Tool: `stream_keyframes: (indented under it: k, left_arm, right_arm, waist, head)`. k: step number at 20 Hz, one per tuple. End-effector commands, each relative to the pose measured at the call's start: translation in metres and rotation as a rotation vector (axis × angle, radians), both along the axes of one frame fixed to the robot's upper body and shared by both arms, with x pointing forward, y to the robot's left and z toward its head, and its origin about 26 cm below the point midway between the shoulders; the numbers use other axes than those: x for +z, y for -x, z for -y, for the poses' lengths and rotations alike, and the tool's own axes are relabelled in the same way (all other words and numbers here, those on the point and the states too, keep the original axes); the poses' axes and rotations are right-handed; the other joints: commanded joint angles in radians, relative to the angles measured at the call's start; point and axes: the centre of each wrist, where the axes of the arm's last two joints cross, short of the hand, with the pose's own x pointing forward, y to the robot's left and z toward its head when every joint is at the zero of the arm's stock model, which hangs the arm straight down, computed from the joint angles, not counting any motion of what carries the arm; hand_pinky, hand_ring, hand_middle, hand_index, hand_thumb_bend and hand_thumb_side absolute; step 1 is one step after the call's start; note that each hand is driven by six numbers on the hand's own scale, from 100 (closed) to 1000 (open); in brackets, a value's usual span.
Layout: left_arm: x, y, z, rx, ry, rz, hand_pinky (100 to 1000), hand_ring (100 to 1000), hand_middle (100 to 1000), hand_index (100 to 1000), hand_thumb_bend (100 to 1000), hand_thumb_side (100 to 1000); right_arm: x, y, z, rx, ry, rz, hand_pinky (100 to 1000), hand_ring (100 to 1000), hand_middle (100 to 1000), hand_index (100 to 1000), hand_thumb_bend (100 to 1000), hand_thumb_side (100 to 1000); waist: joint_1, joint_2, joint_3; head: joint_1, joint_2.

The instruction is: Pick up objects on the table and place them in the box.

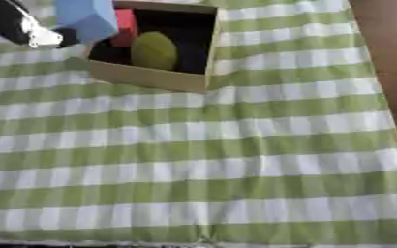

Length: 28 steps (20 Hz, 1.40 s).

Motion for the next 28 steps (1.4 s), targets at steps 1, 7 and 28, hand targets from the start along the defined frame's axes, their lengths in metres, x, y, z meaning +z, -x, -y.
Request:
stream_keyframes:
  k: [1, 7, 28]
  left_arm:
    - [-0.006, -0.029, -0.002, 0.027, 0.012, -0.002, 701, 647, 507, 663, 236, 310]
    - [-0.04, -0.059, 0.004, 0.023, -0.061, -0.015, 719, 671, 543, 699, 323, 336]
    - [0.056, 0.076, -0.022, -0.241, 0.543, 0.481, 826, 817, 753, 912, 218, 520]
  right_arm:
    - [0.009, 0.002, -0.002, 0.017, 0.016, 0.026, 869, 894, 551, 826, 100, 471]
    - [0.01, 0.0, -0.005, 0.033, 0.01, 0.026, 869, 895, 549, 825, 100, 474]
    - [0.009, 0.002, 0.0, 0.003, 0.006, 0.069, 869, 892, 552, 825, 100, 470]
  waist:
    - [0.0, -0.022, -0.005]
    - [0.001, -0.015, -0.014]
    - [-0.023, -0.026, 0.016]
  head:
    - [0.013, -0.012]
    - [0.023, -0.018]
    - [-0.003, -0.002]
